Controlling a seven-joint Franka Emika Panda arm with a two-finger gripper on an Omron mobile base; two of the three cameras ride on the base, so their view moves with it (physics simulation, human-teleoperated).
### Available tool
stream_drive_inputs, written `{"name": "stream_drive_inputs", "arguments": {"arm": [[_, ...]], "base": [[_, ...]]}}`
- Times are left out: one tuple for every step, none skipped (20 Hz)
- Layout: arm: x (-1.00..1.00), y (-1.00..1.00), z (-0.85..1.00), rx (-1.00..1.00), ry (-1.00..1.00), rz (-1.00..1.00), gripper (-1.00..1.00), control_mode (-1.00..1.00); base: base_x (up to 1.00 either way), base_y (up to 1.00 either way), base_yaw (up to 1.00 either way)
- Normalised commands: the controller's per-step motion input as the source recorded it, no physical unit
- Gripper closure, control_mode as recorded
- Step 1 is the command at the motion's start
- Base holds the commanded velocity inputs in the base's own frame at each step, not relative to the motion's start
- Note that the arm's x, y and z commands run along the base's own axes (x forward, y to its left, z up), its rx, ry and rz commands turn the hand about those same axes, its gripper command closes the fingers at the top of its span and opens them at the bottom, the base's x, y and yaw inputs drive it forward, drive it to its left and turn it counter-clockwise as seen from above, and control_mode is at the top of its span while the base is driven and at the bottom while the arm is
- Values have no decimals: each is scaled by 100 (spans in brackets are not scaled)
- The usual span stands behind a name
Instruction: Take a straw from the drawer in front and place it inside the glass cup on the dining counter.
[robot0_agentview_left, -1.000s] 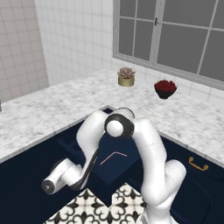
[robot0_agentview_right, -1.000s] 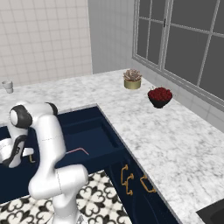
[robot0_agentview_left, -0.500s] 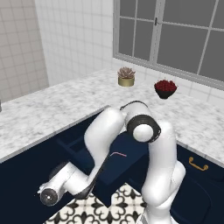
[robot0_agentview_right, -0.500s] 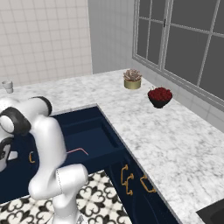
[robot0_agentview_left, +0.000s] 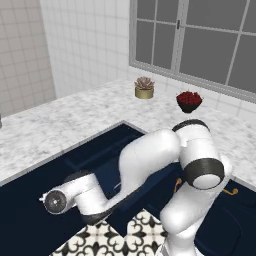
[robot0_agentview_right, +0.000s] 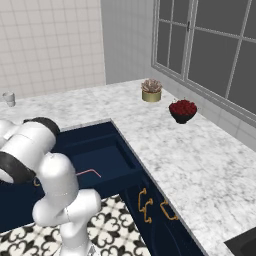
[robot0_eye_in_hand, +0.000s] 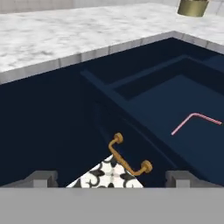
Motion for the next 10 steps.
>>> {"name": "stream_drive_inputs", "arguments": {"arm": [[18, -72, 100, 39, 67, -9, -100, -100], [16, -74, 100, 44, 58, -14, -100, -100], [14, -75, 100, 49, 58, -17, -100, -100], [11, -81, 100, 55, 52, -19, -100, -100], [23, -74, 100, 55, 39, -25, -100, -100], [24, -81, 100, 53, 31, -32, -100, -100], [28, -90, 98, 53, 29, -39, -100, -100], [28, -98, 89, 53, 28, -43, -100, -100], [22, -96, 68, 52, 27, -47, -100, -100], [12, -91, 48, 50, 25, -54, -100, -100]], "base": [[0, 0, 0], [0, 0, 0], [0, 0, 0], [0, 0, 0], [0, 0, 0], [0, 0, 0], [0, 0, 0], [0, 0, 0], [0, 0, 0], [0, 0, 0]]}}
